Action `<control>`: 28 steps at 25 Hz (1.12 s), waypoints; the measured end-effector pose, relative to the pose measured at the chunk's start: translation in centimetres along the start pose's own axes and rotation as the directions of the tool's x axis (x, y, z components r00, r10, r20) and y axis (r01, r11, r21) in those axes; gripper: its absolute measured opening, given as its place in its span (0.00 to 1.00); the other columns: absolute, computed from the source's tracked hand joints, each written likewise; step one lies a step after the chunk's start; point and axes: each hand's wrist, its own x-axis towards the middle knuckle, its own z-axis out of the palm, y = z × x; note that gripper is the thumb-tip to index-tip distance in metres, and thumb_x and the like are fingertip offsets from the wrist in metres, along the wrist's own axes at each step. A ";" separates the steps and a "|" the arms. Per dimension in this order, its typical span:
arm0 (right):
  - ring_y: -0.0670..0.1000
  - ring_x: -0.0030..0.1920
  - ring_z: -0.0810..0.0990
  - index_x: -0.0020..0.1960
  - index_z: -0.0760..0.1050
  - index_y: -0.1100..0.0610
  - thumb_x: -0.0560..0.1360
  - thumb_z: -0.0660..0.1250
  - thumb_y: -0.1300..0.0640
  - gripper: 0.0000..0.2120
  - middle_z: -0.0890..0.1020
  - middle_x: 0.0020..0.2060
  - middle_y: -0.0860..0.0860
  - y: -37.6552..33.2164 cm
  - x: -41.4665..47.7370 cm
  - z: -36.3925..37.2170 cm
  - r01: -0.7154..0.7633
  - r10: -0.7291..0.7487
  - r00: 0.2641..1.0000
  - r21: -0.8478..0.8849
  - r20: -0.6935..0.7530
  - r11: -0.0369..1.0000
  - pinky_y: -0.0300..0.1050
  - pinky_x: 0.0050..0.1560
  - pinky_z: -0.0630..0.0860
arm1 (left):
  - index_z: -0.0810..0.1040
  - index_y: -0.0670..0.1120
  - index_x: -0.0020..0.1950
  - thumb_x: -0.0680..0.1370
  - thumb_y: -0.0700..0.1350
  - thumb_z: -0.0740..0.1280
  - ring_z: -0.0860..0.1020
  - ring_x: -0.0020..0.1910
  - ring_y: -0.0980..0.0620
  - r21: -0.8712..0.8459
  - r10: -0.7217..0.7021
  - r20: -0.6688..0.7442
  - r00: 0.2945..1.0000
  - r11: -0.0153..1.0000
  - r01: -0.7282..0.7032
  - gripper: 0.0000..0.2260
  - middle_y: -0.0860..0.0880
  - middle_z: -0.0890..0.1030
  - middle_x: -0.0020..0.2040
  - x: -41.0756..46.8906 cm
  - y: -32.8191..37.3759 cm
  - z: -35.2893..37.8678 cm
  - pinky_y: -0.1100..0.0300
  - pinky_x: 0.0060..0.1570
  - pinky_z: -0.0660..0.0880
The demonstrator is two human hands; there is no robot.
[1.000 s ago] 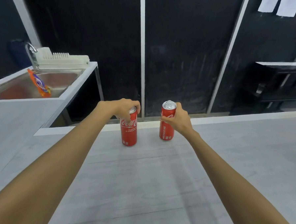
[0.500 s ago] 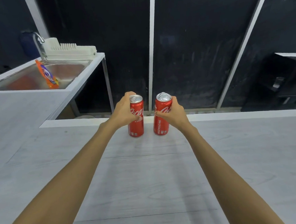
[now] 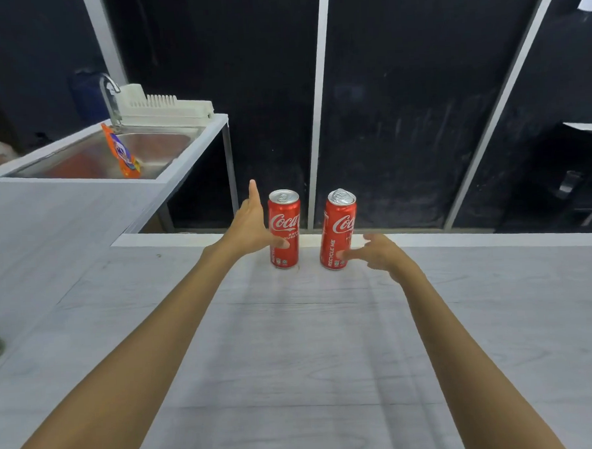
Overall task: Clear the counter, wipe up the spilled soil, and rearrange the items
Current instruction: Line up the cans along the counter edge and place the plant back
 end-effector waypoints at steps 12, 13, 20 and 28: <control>0.53 0.62 0.75 0.65 0.71 0.56 0.71 0.72 0.52 0.25 0.77 0.60 0.53 -13.5 -14.4 13.0 0.346 -0.333 0.820 0.061 0.466 0.936 0.44 0.60 0.73 | 0.72 0.49 0.66 0.72 0.50 0.70 0.70 0.66 0.49 0.192 -0.099 -0.129 0.987 0.974 0.123 0.23 0.48 0.73 0.68 -17.9 -12.2 -21.4 0.58 0.63 0.67; 0.52 0.61 0.75 0.65 0.71 0.54 0.69 0.73 0.51 0.26 0.76 0.61 0.53 -15.3 -15.6 15.4 0.380 -0.372 0.796 0.085 0.476 0.921 0.44 0.60 0.72 | 0.72 0.50 0.65 0.71 0.50 0.71 0.71 0.65 0.49 0.191 -0.120 -0.151 0.981 0.970 0.148 0.23 0.48 0.73 0.67 -19.2 -13.7 -23.3 0.59 0.61 0.67; 0.56 0.72 0.64 0.75 0.54 0.52 0.68 0.75 0.51 0.43 0.60 0.74 0.56 -25.0 -21.0 30.7 0.486 -0.510 0.782 0.161 0.359 0.859 0.49 0.65 0.66 | 0.73 0.50 0.64 0.71 0.48 0.71 0.70 0.66 0.48 0.213 -0.230 -0.177 0.957 0.940 0.265 0.22 0.47 0.72 0.67 -26.0 -24.6 -33.5 0.57 0.62 0.66; 0.59 0.65 0.72 0.72 0.53 0.56 0.67 0.75 0.60 0.42 0.70 0.67 0.58 -27.5 -20.8 39.5 0.393 -0.449 0.884 0.312 0.133 0.865 0.53 0.64 0.70 | 0.73 0.52 0.62 0.68 0.53 0.73 0.70 0.65 0.46 0.112 -0.410 -0.123 0.904 0.899 0.423 0.24 0.50 0.70 0.64 -29.4 -35.1 -37.5 0.52 0.58 0.71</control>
